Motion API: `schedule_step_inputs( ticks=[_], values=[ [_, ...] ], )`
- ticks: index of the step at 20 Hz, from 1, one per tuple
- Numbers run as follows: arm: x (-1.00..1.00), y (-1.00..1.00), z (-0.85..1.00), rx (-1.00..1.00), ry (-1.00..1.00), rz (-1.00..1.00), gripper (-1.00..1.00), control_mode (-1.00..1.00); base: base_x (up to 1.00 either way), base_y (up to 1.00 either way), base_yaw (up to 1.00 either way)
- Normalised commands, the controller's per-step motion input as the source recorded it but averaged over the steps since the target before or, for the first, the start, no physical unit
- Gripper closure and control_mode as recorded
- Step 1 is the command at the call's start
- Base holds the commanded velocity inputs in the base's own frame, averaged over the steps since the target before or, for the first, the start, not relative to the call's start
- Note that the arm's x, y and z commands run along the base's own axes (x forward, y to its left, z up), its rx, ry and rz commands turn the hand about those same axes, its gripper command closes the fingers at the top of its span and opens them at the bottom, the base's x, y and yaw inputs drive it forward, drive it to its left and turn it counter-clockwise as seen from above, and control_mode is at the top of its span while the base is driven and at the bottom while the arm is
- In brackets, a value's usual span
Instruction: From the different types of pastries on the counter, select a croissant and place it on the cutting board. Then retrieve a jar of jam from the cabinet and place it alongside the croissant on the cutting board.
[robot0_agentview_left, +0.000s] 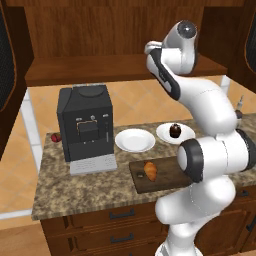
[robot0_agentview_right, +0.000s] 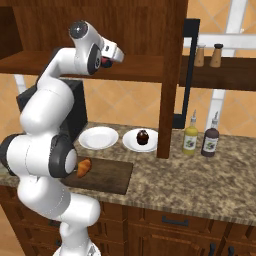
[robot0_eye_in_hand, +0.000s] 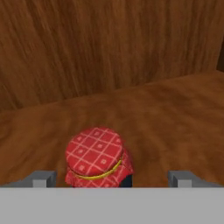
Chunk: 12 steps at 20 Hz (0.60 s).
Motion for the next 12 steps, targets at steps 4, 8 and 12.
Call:
schedule_step_inputs(
  ticks=[4, 8, 12],
  values=[
    [0.27, 0.0, -0.02, 0.0, 0.01, 0.0, -1.0, -1.0, 0.0, 0.0, 0.0],
    [0.23, 0.03, 0.0, 0.0, 0.0, 0.0, -1.0, -1.0, 0.0, 0.0, 0.0],
    [0.19, 0.09, -0.08, 0.0, 0.02, 0.0, -1.0, -1.0, 0.0, 0.0, 0.0]
  ],
)
